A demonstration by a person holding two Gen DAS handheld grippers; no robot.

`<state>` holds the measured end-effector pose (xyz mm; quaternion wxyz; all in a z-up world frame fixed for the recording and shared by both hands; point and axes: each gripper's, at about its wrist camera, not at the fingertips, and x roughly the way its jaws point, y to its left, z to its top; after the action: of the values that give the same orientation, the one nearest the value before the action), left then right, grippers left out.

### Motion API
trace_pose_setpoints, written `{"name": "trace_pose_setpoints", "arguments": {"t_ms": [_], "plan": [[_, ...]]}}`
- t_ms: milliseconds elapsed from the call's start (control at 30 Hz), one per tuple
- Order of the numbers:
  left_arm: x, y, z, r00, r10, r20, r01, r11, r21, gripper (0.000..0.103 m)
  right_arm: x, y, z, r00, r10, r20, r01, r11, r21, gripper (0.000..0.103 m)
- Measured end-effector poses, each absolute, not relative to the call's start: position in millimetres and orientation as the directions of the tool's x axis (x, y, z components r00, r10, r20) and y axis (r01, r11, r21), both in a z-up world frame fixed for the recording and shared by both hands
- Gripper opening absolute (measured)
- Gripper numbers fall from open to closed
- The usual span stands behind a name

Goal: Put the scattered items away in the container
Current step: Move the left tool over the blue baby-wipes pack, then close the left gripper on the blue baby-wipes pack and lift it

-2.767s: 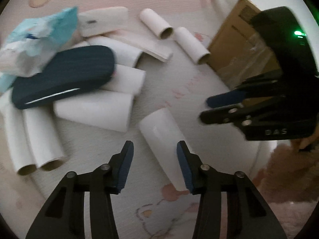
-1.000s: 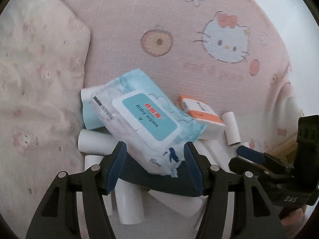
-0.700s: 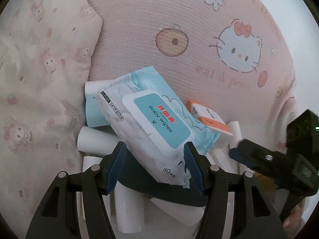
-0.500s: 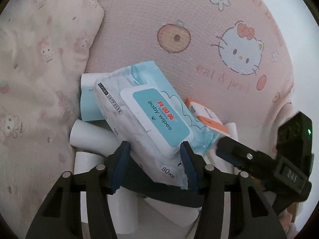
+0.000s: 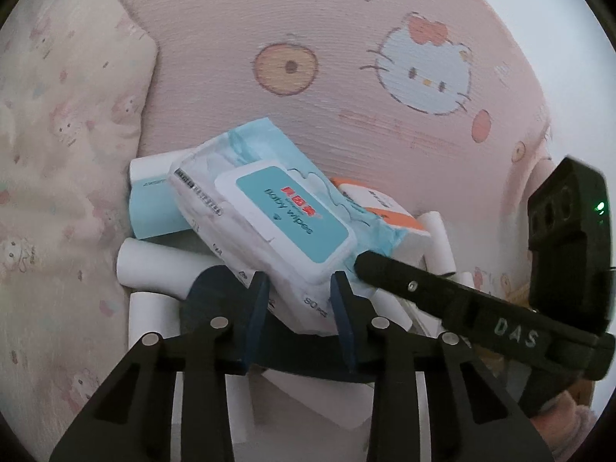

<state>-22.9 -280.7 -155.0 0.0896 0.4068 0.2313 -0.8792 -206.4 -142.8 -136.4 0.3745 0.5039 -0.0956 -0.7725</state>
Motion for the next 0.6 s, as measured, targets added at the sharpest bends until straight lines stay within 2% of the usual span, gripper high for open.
{"name": "trace_pose_setpoints", "arguments": {"t_ms": [233,400,500,600], "plan": [[-25,-255,-153,-0.665,0.098,-0.74,0.278,-0.888,-0.367,0.03,-194,-115,-135,-0.207,-0.681,-0.703,0.405,-0.714,0.572,0.013],[-41,-230,-153,-0.662,0.151,-0.735,0.199,-0.909,-0.366,0.023,-190,-92,-129,-0.268,-0.624,-0.734,0.381,-0.768,0.515,0.013],[-49,-216,-149,-0.66,0.164,-0.733,0.168,-0.919,-0.357,0.023,-191,-75,-125,-0.298,-0.622,-0.725,0.358,-0.776,0.519,0.013],[-51,-204,-141,-0.638,0.128,-0.759,0.135,-0.952,-0.274,0.029,-193,-62,-123,-0.287,-0.649,-0.705,0.337,-0.757,0.56,0.013]]}}
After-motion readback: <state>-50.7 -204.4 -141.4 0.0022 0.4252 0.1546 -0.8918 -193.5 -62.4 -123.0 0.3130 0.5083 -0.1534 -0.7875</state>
